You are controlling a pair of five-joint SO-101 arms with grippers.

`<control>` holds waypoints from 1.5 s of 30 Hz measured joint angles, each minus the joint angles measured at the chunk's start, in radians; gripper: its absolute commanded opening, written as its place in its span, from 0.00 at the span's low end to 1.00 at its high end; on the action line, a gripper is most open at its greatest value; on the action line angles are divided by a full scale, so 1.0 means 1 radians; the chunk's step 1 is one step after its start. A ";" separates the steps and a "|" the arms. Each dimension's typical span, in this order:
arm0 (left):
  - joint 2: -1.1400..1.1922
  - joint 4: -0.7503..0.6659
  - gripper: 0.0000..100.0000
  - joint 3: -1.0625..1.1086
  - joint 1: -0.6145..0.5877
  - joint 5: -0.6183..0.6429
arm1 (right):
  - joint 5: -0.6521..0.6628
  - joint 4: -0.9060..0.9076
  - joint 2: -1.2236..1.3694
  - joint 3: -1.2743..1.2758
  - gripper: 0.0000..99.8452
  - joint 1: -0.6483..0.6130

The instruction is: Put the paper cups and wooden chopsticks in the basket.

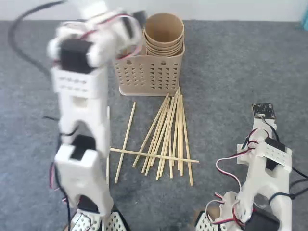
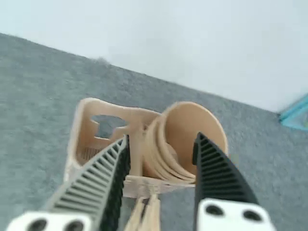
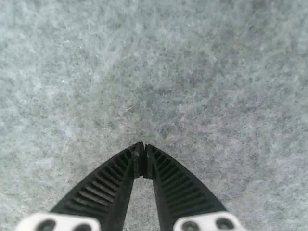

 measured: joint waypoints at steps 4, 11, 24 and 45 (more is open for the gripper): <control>-0.189 0.000 0.15 0.216 -0.117 -0.031 | 0.041 0.000 0.000 0.009 0.01 -0.021; -0.578 0.000 0.15 0.770 -0.321 -0.044 | 0.106 0.000 -0.046 0.049 0.01 -0.066; -1.097 -0.542 0.16 1.947 -0.845 -0.245 | 0.213 0.295 -0.333 0.009 0.18 -0.506; -0.402 -0.861 0.15 2.001 -0.994 -0.354 | 0.213 0.203 -0.172 -0.199 0.17 -1.289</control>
